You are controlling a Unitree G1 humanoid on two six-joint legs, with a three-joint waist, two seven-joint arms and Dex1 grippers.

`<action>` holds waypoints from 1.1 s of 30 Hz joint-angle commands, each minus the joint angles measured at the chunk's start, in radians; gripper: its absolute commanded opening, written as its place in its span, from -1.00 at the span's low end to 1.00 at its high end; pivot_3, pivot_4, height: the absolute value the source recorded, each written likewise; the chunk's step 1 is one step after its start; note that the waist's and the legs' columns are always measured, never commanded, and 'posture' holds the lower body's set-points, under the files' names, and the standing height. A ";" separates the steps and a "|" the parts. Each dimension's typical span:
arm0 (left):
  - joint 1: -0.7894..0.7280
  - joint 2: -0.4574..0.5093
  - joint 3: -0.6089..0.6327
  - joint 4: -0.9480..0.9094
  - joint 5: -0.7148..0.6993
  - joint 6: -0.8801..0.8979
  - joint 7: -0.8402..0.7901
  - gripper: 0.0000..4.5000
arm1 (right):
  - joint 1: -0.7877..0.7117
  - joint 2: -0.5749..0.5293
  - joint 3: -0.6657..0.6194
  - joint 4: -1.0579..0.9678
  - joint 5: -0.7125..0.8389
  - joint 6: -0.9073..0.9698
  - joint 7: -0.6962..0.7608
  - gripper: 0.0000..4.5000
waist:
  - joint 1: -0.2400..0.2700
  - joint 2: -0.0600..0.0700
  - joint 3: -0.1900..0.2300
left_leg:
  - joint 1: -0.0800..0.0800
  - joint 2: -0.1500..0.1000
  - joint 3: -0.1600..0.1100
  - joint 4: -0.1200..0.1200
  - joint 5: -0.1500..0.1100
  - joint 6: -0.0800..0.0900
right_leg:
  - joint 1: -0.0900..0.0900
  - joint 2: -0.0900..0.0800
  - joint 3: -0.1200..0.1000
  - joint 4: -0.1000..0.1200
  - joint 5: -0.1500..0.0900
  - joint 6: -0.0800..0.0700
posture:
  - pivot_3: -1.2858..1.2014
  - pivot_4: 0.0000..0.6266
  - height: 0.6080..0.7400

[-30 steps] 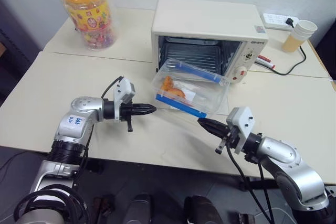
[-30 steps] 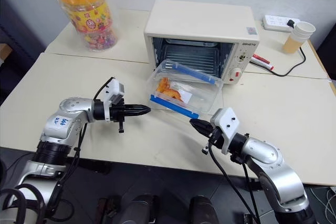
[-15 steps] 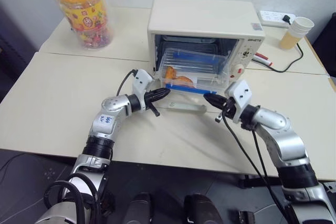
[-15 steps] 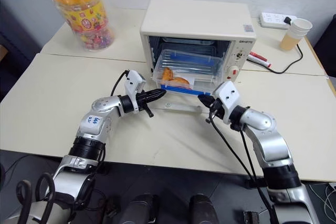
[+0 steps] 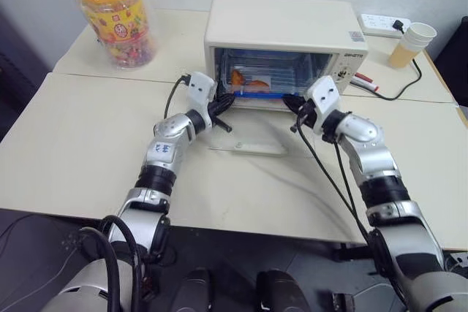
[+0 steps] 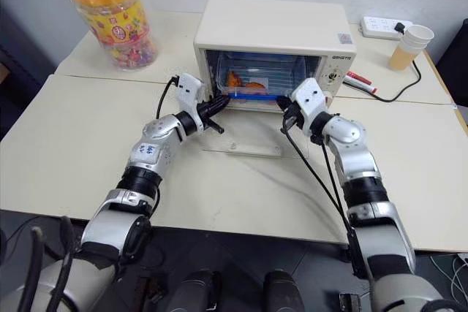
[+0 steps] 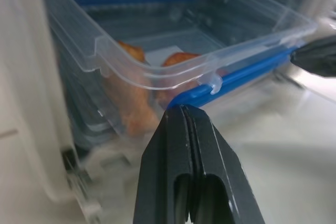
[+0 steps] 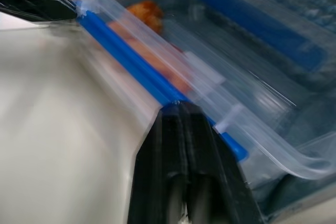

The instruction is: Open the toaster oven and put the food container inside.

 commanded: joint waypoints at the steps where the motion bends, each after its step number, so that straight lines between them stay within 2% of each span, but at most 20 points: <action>1: -0.034 -0.013 0.020 0.041 0.014 -0.062 0.027 -1.00 | -0.058 0.009 -0.024 0.085 -0.019 -0.084 -0.025 -0.98 | -0.002 0.000 0.000 | 0.000 0.000 0.000 0.000 0.000 0.000 | 0.000 0.000 -0.001 0.000 0.000 0.000 | 0.03 -0.52 1.00; 3: -0.037 -0.016 0.023 0.052 0.011 -0.073 0.025 -1.00 | -0.072 0.014 -0.028 0.111 -0.022 -0.104 -0.027 -0.98 | -0.005 0.000 0.000 | 0.000 0.000 0.000 0.000 0.000 0.000 | 0.000 -0.001 -0.004 0.000 0.000 0.000 | 0.03 -0.52 1.00; 7: 0.018 0.024 0.004 -0.038 -0.002 -0.045 -0.074 -1.00 | 0.003 -0.001 -0.035 -0.005 0.035 -0.059 0.065 -0.98 | -0.013 0.000 0.000 | -0.002 0.000 0.000 0.000 0.000 0.000 | -0.002 -0.002 -0.006 0.001 0.000 0.000 | 0.03 -0.52 1.00; 14: 0.174 0.203 0.003 -0.303 -0.054 0.077 -0.299 -1.00 | 0.297 -0.107 -0.101 -0.439 0.187 0.138 0.186 -0.98 | -0.020 0.000 0.000 | -0.002 0.000 0.000 0.000 0.000 0.000 | -0.003 -0.002 -0.007 0.004 0.000 0.000 | 0.03 -0.52 1.00; 18: 0.261 0.325 0.038 -0.430 -0.129 0.135 -0.448 -1.00 | 0.454 -0.216 -0.170 -0.574 0.229 0.229 0.221 -0.98 | -0.017 0.000 0.000 | -0.002 0.000 0.000 0.001 0.000 0.000 | -0.002 -0.002 -0.007 0.004 0.000 0.000 | 0.03 -0.52 1.00; 21: 0.362 0.445 0.061 -0.475 -0.198 0.107 -0.664 -1.00 | 0.527 -0.279 -0.181 -0.502 0.190 0.199 0.250 -0.98 | -0.018 0.000 0.000 | 0.000 0.000 0.000 0.001 0.000 0.000 | 0.000 -0.003 -0.007 0.003 0.000 0.000 | 0.03 -0.52 1.00; 24: 0.420 0.512 0.082 -0.445 -0.222 0.092 -0.763 -1.00 | 0.511 -0.269 -0.156 -0.341 0.155 0.128 0.268 -0.98 | -0.020 0.000 0.000 | 0.003 0.001 0.002 -0.001 0.000 0.000 | 0.002 -0.002 -0.006 0.002 0.000 0.000 | 0.03 -0.52 1.00; 33: 0.478 0.519 0.102 -0.501 -0.275 0.136 -0.816 -1.00 | 0.370 -0.142 -0.080 -0.078 0.128 -0.057 0.395 -0.98 | -0.021 0.001 0.000 | 0.003 0.001 0.001 0.000 0.000 0.000 | 0.002 -0.003 -0.006 0.003 0.000 0.000 | 0.03 -0.52 1.00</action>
